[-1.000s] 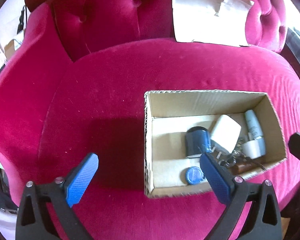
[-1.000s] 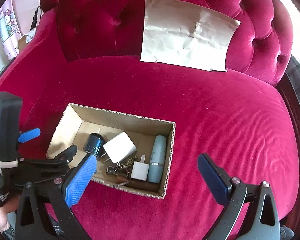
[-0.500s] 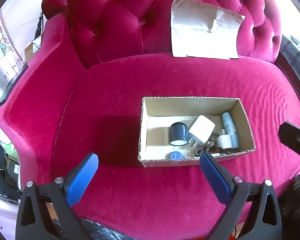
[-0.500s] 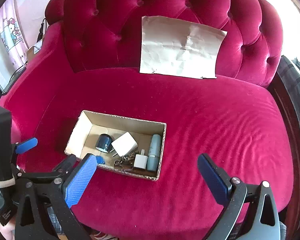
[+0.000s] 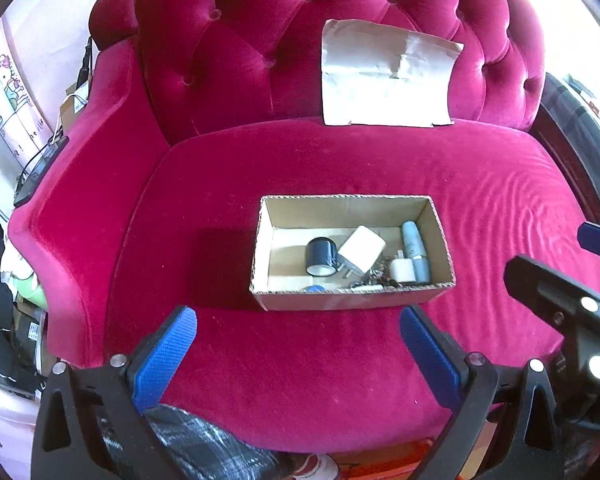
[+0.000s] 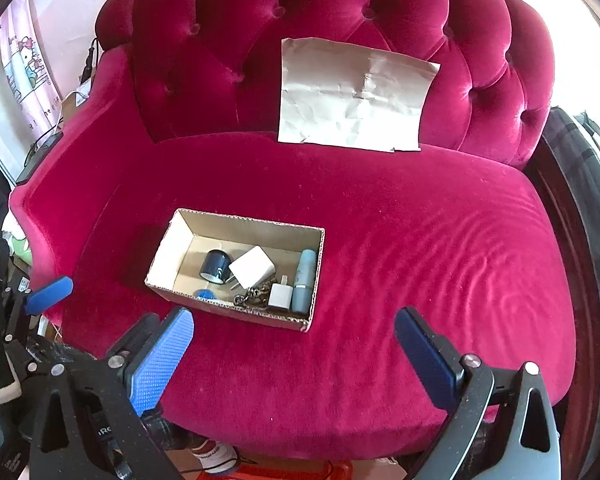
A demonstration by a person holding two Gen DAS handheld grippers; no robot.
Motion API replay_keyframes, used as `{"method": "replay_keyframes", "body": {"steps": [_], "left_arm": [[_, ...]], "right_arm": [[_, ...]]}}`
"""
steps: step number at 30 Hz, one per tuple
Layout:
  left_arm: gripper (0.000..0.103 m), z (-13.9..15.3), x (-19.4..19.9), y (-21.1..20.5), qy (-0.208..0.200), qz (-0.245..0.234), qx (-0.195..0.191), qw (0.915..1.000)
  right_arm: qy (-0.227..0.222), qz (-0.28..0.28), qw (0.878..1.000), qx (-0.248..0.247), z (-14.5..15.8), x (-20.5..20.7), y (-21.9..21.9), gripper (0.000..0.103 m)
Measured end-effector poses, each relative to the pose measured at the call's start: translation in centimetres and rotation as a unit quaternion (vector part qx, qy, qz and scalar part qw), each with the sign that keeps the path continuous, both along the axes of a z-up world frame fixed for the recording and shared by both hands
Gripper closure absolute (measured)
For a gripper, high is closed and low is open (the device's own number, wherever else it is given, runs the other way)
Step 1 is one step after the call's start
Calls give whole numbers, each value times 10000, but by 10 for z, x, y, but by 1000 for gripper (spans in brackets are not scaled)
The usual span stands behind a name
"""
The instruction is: Organize rigid objects
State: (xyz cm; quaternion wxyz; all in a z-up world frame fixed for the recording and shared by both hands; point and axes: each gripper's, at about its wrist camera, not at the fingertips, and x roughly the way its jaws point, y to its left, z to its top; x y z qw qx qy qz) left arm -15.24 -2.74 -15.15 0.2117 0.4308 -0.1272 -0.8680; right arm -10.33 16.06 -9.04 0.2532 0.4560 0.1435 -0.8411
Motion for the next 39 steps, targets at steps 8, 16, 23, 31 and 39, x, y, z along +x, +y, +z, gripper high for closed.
{"method": "replay_keyframes", "body": {"steps": [8, 16, 23, 31, 39], "left_arm": [[0, -1, 5, 23, -7, -97, -33, 9999], [0, 3, 8, 29, 18, -63, 30, 10000], [0, 4, 9, 28, 33, 19, 66, 10000], [0, 5, 9, 31, 21, 14, 32, 10000], [0, 8, 10, 32, 66, 7, 74, 10000]], "right_arm": [[36, -37, 10000, 26, 7, 6, 12, 0], [45, -21, 10000, -36, 13, 11, 17, 0], [8, -49, 10000, -32, 14, 12, 18, 0], [-6, -12, 10000, -17, 13, 13, 16, 0], [9, -41, 10000, -6, 13, 14, 15, 0]]}}
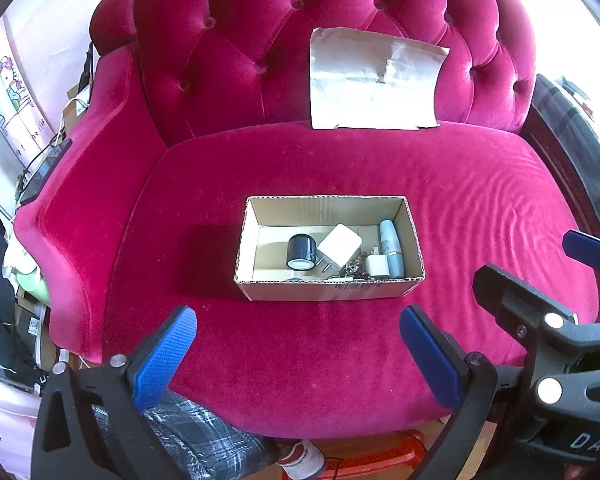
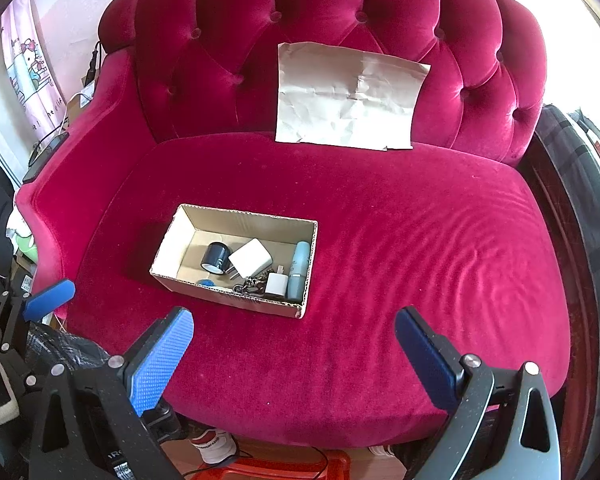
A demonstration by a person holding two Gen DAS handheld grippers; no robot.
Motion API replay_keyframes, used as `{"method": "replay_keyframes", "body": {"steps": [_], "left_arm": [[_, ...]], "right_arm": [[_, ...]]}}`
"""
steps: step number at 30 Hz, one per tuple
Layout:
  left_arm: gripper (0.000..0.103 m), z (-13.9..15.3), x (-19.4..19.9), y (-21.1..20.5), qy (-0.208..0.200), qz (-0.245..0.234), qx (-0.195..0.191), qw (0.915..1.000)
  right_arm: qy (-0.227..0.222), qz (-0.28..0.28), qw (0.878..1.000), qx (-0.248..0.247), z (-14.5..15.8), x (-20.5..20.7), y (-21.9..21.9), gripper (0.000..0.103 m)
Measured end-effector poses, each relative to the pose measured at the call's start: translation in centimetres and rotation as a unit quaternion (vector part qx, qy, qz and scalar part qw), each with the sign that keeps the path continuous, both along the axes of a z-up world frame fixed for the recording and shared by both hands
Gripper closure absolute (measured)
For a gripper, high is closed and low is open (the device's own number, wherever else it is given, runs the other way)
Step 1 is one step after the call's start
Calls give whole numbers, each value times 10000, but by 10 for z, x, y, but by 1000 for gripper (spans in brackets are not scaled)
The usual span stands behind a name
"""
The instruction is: Organize rigid objects
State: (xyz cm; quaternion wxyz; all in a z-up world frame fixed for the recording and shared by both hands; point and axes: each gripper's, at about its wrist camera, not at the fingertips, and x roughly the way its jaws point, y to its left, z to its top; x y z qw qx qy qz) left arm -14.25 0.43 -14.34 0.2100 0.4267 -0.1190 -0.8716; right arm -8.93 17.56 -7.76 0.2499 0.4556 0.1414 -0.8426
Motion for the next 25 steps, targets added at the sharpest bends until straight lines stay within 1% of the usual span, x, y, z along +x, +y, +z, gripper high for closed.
{"method": "replay_keyframes", "body": {"steps": [9, 25], "left_arm": [[0, 2, 0, 5, 14, -76, -39, 10000], [0, 3, 0, 10, 84, -69, -75, 9999]], "right_arm": [[20, 18, 10000, 1, 1, 1, -1, 0], [2, 12, 10000, -4, 4, 1, 4, 0]]}}
